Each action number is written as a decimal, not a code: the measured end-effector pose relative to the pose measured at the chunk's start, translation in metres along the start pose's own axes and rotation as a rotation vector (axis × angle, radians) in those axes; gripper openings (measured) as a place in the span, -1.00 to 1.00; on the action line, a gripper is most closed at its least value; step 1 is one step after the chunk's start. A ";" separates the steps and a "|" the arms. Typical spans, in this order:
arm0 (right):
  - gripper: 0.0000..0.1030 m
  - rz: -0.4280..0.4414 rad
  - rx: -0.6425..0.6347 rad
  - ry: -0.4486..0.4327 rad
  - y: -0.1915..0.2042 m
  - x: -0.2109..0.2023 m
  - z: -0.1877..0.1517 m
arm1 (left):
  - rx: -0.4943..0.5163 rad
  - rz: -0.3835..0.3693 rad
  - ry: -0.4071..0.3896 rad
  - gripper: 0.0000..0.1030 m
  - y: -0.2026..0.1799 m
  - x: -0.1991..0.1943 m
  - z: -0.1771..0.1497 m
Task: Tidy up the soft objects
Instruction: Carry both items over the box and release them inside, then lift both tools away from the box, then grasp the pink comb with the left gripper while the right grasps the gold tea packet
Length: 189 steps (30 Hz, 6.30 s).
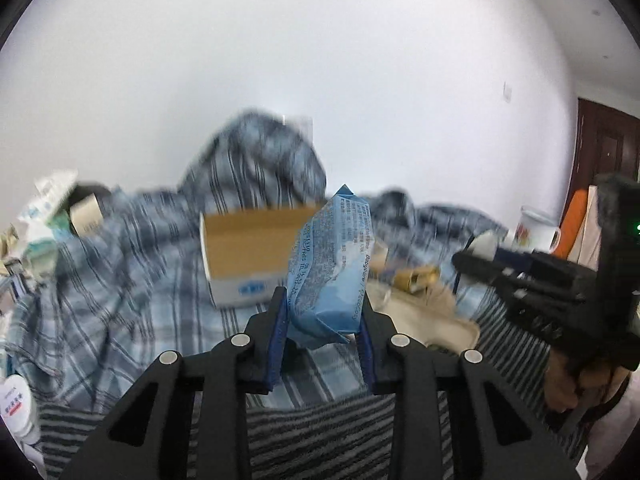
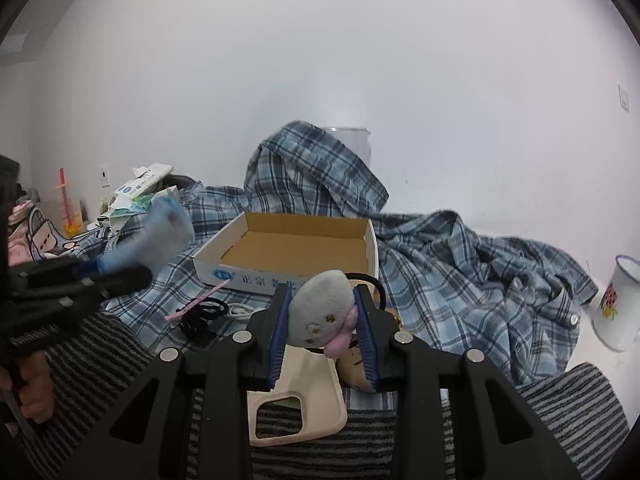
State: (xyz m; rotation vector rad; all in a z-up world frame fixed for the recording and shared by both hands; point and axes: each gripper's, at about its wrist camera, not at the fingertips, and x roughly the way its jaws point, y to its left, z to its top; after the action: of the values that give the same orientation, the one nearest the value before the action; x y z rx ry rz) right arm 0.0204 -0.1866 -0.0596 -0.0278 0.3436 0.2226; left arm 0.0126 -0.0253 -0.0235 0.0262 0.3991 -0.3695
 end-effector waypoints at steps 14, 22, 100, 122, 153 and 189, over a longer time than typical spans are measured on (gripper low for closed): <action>-0.41 -0.012 -0.027 -0.040 0.005 -0.007 0.002 | 0.058 0.051 -0.113 -0.36 -0.014 -0.024 0.003; -0.41 -0.017 0.010 -0.082 0.005 -0.026 0.030 | 0.023 0.122 -0.100 -0.36 -0.014 -0.035 0.028; 0.62 -0.029 0.036 0.177 -0.035 0.145 0.129 | -0.038 0.279 -0.062 0.83 0.055 0.084 0.138; 0.80 -0.032 0.079 0.032 -0.030 0.025 0.070 | -0.035 0.197 -0.104 1.00 0.023 -0.010 0.070; 0.80 -0.044 0.084 0.120 -0.025 0.038 0.010 | -0.075 0.127 -0.012 1.00 0.034 0.031 0.025; 0.80 -0.045 0.117 0.174 -0.032 0.048 0.006 | -0.075 -0.088 0.505 -0.07 0.060 0.134 0.002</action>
State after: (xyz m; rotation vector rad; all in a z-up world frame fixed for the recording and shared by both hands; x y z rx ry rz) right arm 0.0739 -0.2073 -0.0709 0.0607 0.5283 0.1557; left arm 0.1493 -0.0163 -0.0758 0.0292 0.9156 -0.4339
